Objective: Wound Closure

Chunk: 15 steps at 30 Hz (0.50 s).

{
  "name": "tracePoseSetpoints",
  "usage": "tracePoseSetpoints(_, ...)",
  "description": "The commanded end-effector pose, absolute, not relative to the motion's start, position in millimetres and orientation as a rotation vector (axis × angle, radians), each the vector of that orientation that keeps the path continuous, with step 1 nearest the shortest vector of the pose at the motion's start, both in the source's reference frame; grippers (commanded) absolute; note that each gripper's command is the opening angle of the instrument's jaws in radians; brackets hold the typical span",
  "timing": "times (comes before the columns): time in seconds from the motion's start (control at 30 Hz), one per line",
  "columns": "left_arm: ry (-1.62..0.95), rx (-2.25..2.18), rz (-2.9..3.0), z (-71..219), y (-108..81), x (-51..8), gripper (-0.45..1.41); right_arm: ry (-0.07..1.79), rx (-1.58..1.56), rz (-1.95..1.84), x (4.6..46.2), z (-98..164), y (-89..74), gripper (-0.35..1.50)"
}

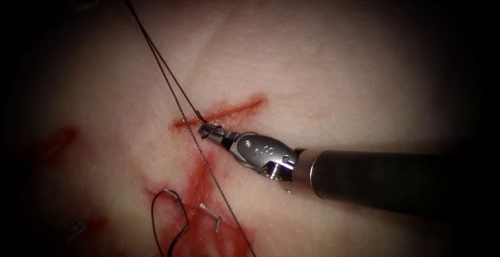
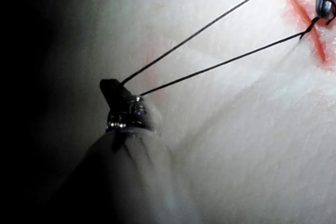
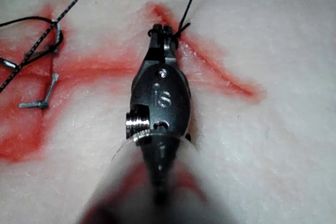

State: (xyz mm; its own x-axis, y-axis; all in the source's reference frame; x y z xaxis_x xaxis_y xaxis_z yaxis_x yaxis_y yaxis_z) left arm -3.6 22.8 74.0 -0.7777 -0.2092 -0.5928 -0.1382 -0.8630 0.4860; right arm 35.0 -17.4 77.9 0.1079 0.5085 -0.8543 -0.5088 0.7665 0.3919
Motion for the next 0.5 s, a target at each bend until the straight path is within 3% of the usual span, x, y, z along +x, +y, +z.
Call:
tracePoseSetpoints(0.03, -0.822, 1.025, -2.81, 74.7, 23.8, -4.1, -0.45, 1.259, 0.004, 0.747, 35.8, 78.3, -18.3, -0.35)
tracePoseSetpoints(0.5, -0.967, 0.858, -2.792, 76.8, 29.0, -4.7, -0.45, 1.251, 0.003, 0.722, 36.1, 76.6, -21.2, -0.35)
